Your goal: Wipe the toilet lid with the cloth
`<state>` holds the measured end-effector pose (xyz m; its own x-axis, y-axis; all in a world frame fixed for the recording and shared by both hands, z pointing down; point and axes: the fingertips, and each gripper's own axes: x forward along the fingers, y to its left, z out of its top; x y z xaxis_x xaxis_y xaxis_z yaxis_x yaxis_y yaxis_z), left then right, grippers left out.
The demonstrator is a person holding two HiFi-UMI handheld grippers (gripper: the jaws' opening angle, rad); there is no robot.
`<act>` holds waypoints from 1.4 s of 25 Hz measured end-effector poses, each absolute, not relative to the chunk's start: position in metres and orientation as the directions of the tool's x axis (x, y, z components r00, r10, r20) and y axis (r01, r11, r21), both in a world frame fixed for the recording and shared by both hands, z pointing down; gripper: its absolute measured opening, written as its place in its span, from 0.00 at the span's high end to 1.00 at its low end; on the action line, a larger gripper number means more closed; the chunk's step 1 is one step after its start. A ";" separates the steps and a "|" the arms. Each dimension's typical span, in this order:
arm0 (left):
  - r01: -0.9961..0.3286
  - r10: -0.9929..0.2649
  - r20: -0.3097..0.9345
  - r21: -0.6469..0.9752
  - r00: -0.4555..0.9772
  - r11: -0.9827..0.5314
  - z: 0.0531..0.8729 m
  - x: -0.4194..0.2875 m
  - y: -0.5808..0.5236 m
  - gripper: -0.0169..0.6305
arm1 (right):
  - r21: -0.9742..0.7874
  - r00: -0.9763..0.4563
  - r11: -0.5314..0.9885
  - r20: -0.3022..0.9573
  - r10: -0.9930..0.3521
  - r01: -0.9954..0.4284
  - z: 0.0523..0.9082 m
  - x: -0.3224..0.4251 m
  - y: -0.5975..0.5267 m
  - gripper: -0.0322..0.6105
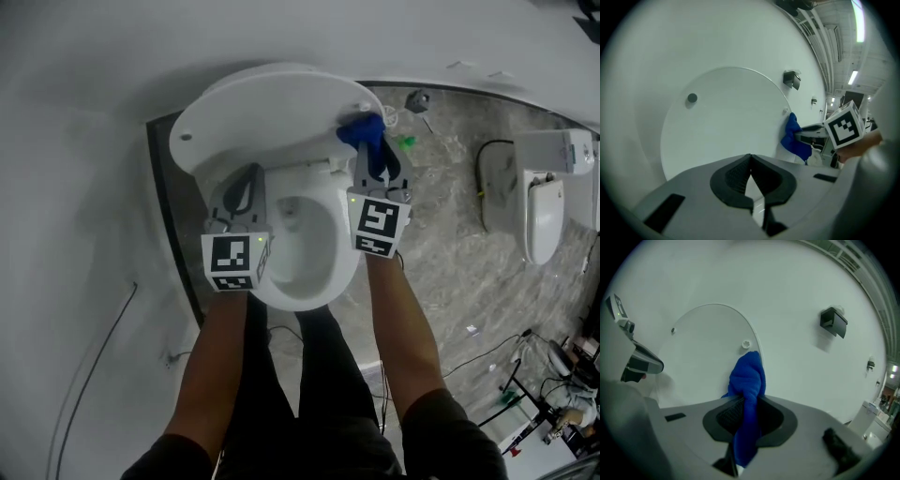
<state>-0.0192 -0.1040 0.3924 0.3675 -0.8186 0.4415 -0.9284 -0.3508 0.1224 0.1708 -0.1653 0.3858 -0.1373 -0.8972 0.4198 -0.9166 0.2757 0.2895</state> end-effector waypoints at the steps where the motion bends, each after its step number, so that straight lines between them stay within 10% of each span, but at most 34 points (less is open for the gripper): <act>1: -0.930 -0.822 0.438 0.125 0.364 -0.345 0.396 -0.020 -0.102 0.96 | 0.289 -0.143 0.279 0.413 -0.899 -0.916 0.384 0.172 -0.161 0.85; 20: -0.990 -0.908 0.395 0.037 0.138 -0.135 0.428 -0.185 -0.076 0.95 | 0.108 -0.597 0.687 0.408 -0.690 -0.719 0.445 -0.128 -0.099 0.85; 35: -0.977 -0.886 0.413 0.072 0.212 -0.200 0.454 -0.156 -0.088 0.96 | 0.220 -0.460 0.586 0.433 -0.775 -0.780 0.460 -0.084 -0.136 0.85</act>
<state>-0.1557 -0.0879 0.4541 0.2119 -0.8855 0.4135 -0.9771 -0.2003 0.0717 -0.0841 -0.1355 0.4605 -0.4604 -0.7749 0.4331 -0.7798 0.5862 0.2199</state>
